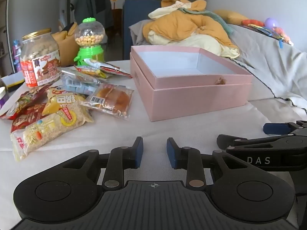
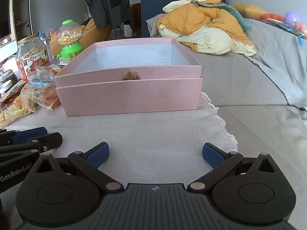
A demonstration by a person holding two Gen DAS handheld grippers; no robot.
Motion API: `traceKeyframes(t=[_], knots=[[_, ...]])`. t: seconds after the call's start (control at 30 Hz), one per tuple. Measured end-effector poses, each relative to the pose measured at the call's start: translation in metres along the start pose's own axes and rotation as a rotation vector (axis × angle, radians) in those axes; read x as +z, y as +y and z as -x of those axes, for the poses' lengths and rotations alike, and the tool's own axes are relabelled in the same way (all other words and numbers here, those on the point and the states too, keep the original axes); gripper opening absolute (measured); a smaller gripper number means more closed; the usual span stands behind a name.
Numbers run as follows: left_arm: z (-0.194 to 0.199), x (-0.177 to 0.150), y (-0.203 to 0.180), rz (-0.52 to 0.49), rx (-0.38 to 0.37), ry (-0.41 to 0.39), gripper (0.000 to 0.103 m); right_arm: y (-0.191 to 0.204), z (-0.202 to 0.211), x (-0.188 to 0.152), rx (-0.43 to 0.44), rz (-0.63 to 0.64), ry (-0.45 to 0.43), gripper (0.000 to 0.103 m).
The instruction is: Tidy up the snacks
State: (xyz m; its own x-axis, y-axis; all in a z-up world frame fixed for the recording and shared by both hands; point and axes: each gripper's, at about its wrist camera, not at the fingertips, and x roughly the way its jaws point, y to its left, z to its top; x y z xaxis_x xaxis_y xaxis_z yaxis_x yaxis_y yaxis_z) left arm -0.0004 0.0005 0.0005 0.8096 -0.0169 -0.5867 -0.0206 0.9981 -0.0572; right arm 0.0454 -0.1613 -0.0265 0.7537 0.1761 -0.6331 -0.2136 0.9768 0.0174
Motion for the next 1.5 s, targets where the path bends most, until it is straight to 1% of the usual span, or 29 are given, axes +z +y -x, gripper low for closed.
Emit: traceKeyframes(t=[0.2,1.5], knots=[[0.0003,-0.0003,-0.0044,-0.026,0.019,0.002,0.033,-0.0004,-0.0001,0.0000,0.003,-0.003,-0.002,0.103],[-0.0017,0.0014,-0.0049,-0.019,0.013,0.003,0.033,0.0005,-0.0002,-0.0002,0.003,-0.004,-0.004,0.103]])
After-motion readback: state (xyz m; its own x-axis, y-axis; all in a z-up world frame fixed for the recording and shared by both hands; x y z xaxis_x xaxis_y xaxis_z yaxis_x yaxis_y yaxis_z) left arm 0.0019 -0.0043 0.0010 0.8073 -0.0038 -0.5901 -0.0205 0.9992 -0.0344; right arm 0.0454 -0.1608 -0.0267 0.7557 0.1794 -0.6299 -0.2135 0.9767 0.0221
